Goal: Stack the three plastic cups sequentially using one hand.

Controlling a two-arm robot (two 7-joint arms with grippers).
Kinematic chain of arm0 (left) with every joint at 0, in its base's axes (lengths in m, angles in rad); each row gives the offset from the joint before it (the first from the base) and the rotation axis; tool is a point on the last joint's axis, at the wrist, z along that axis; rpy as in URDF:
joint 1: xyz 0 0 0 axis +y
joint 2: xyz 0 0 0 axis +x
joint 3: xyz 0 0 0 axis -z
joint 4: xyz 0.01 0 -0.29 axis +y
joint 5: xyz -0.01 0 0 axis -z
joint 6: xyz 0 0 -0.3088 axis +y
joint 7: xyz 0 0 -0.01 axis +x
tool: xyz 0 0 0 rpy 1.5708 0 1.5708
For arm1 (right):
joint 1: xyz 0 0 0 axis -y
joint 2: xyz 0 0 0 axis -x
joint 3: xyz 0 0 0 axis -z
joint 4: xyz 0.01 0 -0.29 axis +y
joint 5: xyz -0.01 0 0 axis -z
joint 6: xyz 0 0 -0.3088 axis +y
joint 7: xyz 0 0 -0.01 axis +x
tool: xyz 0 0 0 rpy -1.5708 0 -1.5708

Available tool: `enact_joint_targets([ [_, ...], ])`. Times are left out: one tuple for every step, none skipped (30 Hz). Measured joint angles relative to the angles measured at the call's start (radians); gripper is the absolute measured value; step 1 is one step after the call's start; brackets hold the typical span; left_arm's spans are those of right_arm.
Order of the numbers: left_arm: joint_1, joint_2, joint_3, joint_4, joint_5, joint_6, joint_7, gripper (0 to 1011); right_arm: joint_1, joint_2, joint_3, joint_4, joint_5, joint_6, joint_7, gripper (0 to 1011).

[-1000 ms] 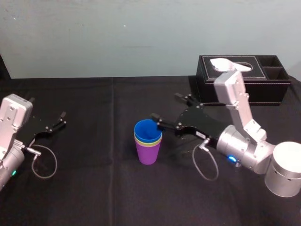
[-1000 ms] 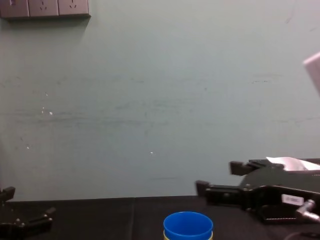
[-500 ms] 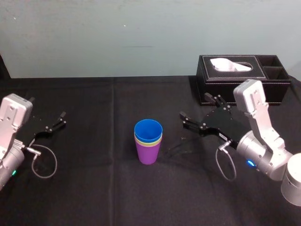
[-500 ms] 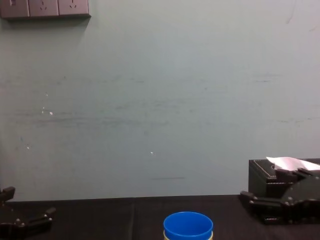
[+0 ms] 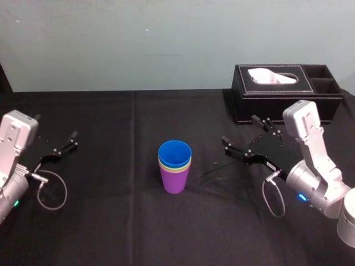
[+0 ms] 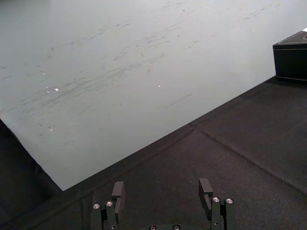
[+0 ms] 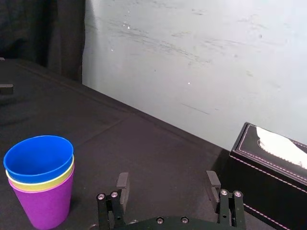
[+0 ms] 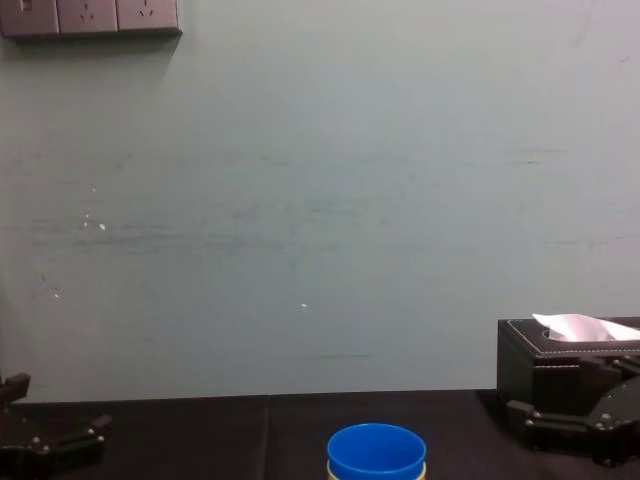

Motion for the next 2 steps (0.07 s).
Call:
enact_joint_targets([
  [0.0,0.0,0.0,0.0,0.0,0.0,0.0,1010,0.0,0.0,0.0,0.0,0.0,0.0,0.0,1000],
  [0.0,0.0,0.0,0.0,0.0,0.0,0.0,1010,0.001,0.0,-0.001,0.0,0.0,0.0,0.0,1000],
])
